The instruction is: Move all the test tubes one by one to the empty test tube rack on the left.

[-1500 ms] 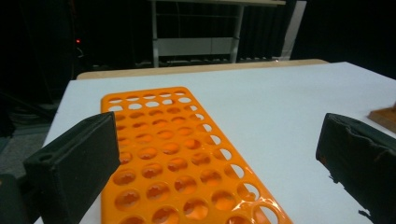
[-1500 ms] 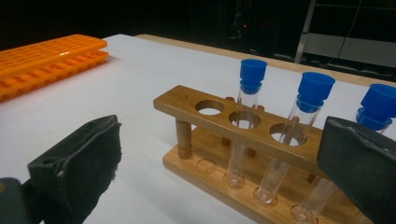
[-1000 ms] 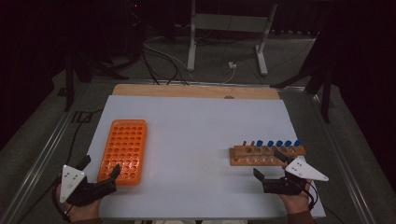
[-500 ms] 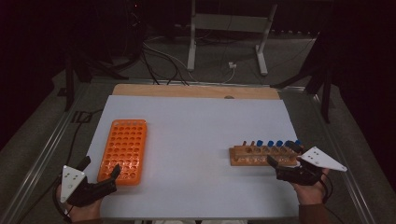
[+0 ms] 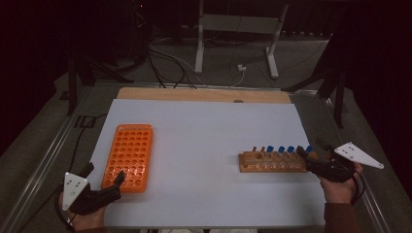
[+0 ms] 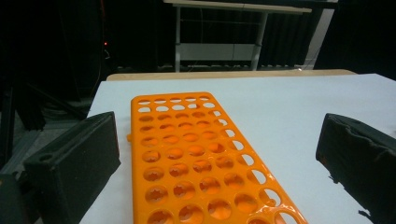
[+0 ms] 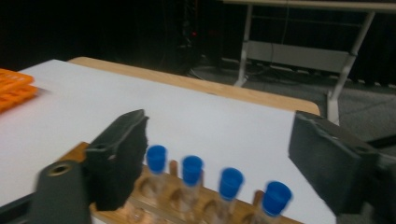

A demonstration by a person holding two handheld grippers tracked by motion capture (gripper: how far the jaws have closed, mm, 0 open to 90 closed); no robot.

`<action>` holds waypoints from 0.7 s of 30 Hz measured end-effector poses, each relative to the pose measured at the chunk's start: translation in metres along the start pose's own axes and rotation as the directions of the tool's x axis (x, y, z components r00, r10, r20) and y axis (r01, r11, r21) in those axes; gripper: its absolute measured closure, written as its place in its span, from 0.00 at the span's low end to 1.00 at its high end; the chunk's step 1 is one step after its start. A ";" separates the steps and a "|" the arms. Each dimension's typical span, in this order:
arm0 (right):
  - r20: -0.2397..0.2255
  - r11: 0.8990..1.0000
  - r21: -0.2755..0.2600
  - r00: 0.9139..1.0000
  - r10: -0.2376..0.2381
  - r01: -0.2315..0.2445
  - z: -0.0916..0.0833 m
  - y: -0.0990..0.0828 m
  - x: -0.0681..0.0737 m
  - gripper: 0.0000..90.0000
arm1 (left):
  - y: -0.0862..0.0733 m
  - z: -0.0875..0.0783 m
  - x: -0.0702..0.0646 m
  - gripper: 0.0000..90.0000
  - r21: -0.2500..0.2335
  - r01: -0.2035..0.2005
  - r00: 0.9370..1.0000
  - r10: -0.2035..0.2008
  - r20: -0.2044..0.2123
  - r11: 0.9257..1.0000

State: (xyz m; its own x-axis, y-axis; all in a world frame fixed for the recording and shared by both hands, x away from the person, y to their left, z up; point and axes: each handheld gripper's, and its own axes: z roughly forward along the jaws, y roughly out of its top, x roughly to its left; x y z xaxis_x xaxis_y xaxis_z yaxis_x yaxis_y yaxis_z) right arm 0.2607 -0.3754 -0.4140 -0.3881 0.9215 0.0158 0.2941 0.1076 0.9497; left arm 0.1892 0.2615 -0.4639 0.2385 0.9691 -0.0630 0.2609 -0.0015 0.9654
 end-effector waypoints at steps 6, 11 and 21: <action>0.045 0.998 0.013 0.998 0.053 -0.053 0.001 -0.011 -0.016 0.41 | 0.000 0.000 0.000 0.01 0.000 0.002 1.000 -0.002 0.002 1.000; 0.069 0.997 0.046 0.996 0.063 -0.066 0.003 -0.020 -0.021 0.57 | 0.000 0.000 0.000 0.01 0.001 0.001 1.000 -0.001 0.003 1.000; 0.071 0.990 0.119 0.996 0.062 -0.070 0.014 -0.038 -0.028 0.70 | -0.001 0.000 0.000 0.01 0.003 0.001 1.000 -0.001 0.003 1.000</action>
State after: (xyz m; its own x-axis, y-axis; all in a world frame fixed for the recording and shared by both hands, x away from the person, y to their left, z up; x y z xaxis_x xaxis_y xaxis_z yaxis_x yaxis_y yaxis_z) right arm 0.2729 -0.3995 -0.4547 -0.3060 0.9506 0.0520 0.4226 0.0866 0.9022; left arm 0.1893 0.2613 -0.4646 0.2409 0.9684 -0.0648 0.2636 -0.0010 0.9646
